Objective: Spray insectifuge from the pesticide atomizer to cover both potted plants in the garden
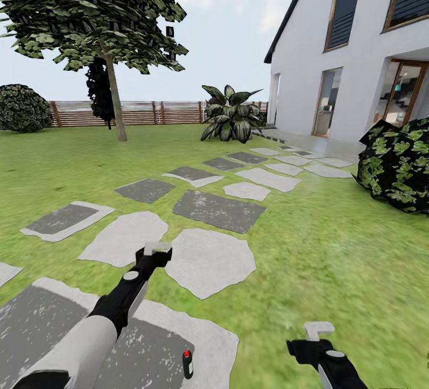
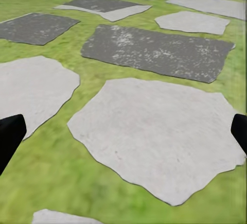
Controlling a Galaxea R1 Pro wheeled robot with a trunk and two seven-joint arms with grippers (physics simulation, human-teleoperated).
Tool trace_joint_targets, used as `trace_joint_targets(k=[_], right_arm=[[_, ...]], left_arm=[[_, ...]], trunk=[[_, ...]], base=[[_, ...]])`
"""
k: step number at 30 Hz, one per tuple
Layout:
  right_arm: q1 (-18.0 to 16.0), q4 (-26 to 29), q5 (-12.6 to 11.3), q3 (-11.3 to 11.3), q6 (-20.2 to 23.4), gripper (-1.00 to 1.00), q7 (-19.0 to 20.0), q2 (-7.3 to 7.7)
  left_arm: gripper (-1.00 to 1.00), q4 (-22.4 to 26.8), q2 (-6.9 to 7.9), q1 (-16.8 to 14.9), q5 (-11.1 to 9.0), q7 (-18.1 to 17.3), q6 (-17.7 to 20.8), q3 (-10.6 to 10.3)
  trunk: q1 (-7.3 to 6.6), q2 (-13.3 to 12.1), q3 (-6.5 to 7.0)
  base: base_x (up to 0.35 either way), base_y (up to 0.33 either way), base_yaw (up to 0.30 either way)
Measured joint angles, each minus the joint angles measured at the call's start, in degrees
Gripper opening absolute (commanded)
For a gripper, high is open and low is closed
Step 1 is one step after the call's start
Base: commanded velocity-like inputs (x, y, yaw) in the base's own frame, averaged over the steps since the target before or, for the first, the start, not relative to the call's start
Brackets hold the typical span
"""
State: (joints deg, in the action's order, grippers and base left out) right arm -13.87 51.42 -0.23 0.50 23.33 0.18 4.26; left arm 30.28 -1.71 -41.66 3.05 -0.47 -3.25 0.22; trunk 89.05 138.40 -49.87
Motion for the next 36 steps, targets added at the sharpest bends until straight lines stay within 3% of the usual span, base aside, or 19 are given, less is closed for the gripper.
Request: trace_joint_targets(k=[3, 7, 10, 17, 27, 36], right_arm=[[0.0, 0.1, -0.1, 0.5, 0.0, 1.0, 0.0, 0.12], [0.0, 0.2, -0.1, 5.2, 0.0, 1.0, 0.0, 0.14], [0.0, 0.2, -0.1, 5.8, 0.0, 1.0, 0.0, 0.11], [0.0, 0.2, -0.1, 6.1, 0.0, 1.0, 0.0, 0.04], [0.0, 0.2, 0.0, 6.1, 0.0, 1.0, 0.0, -0.03], [0.0, 0.2, 0.1, 6.1, 0.0, 1.0, -0.1, 0.04]], left_arm=[[1.0, -0.4, -0.07, 0.2, 0.0, 0.0, -1.4, -0.1], [1.0, -0.5, -0.13, 0.2, 0.0, 0.0, -2.4, -0.1], [1.0, -0.5, -0.11, 0.2, 0.0, 0.0, -2.5, -0.1], [1.0, -0.5, -0.12, 0.2, 0.0, 0.0, -2.5, -0.2], [1.0, -0.5, -0.13, 0.3, 0.1, 0.0, -2.5, -0.2], [1.0, -0.6, -0.19, 0.3, 0.0, 0.0, -2.5, -0.2]], trunk=[[0.0, 0.0, 0.17], [0.0, 0.0, 0.43], [0.0, 0.0, 0.59], [-0.01, 0.0, 0.8], [0.0, 0.0, 0.81], [1.97, 3.6, -1.35]], base=[[0.0, 0.0, -0.19], [0.0, 0.0, -0.221], [0.0, 0.0, -0.227], [0.135, 0.0, -0.197], [0.017, 0.0, -0.02], [0.0, 0.0, 0.0]])
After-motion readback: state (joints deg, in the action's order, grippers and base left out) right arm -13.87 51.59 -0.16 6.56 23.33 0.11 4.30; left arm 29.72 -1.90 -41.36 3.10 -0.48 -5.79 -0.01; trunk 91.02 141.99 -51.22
